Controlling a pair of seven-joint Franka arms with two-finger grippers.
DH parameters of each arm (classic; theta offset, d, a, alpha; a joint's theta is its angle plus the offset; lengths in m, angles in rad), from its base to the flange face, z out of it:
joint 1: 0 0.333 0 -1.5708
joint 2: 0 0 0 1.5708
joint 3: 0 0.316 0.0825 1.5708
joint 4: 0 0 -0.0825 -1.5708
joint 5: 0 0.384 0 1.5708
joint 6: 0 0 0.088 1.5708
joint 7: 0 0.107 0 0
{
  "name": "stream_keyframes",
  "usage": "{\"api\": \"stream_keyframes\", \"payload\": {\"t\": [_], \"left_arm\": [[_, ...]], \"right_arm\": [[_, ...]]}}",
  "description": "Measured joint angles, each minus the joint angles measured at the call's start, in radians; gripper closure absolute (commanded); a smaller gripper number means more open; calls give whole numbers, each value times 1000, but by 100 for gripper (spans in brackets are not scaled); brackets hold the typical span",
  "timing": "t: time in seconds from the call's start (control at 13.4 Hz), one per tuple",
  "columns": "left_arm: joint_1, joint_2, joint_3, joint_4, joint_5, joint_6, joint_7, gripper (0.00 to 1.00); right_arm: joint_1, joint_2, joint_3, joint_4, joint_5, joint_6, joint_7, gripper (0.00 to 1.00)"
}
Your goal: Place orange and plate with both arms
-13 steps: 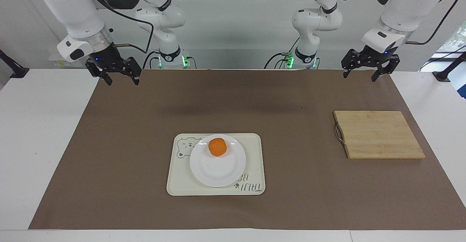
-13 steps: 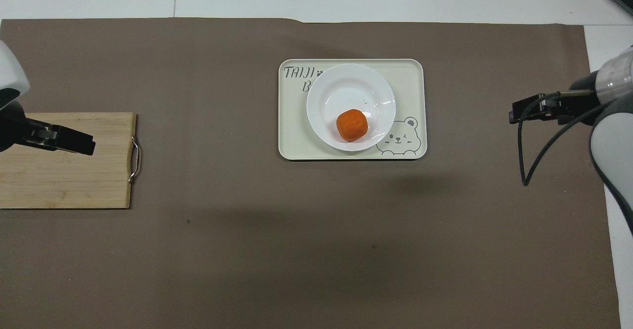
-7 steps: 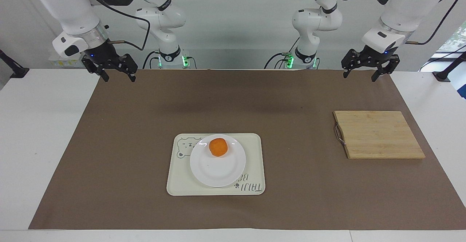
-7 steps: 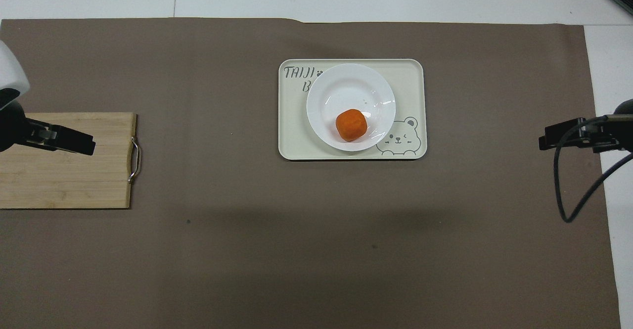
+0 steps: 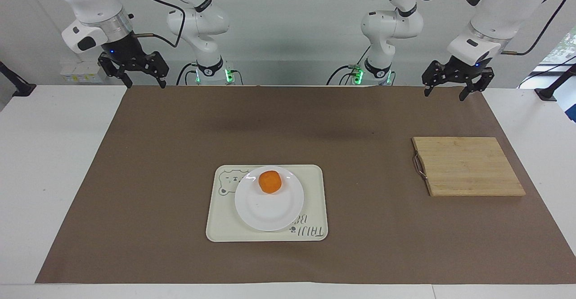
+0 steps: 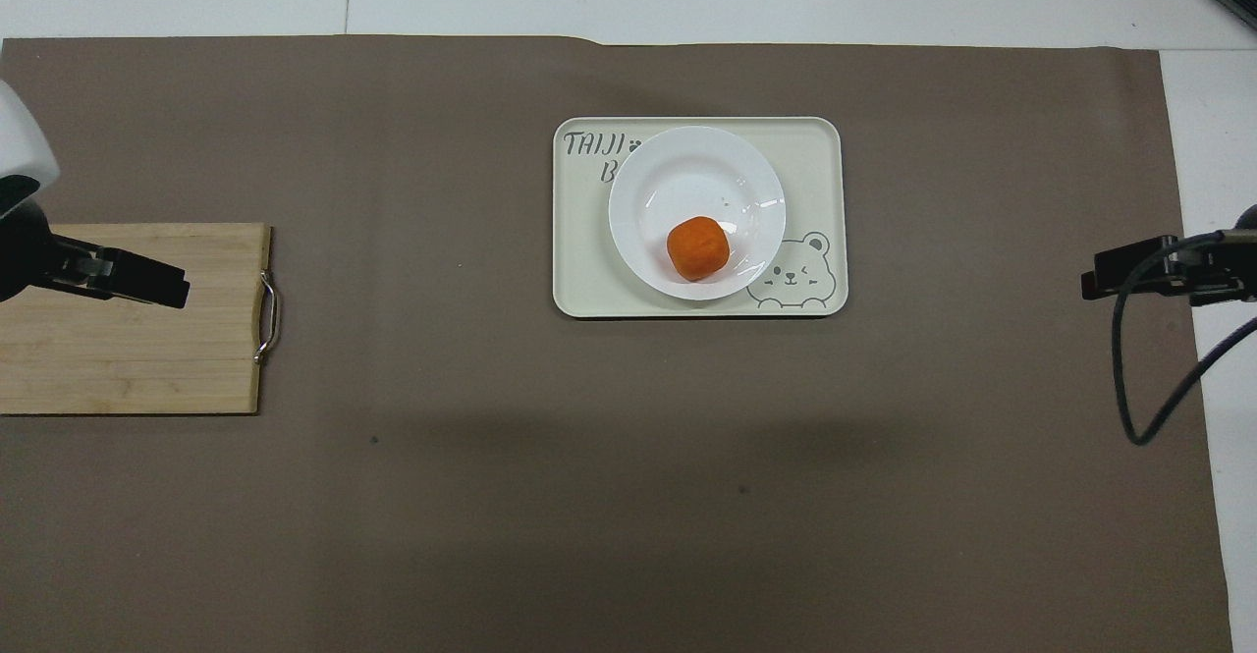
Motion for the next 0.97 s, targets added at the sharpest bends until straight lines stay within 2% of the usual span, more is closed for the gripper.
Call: {"api": "stream_keyframes", "payload": {"t": [0.52, 0.97], "left_arm": [[0, 0, 0, 0, 0, 0, 0, 0], [0, 0, 0, 0, 0, 0, 0, 0]], "right_arm": [[-54, -3, 30, 29, -1, -15, 0, 0], [-57, -3, 50, 35, -12, -15, 0, 0]]}}
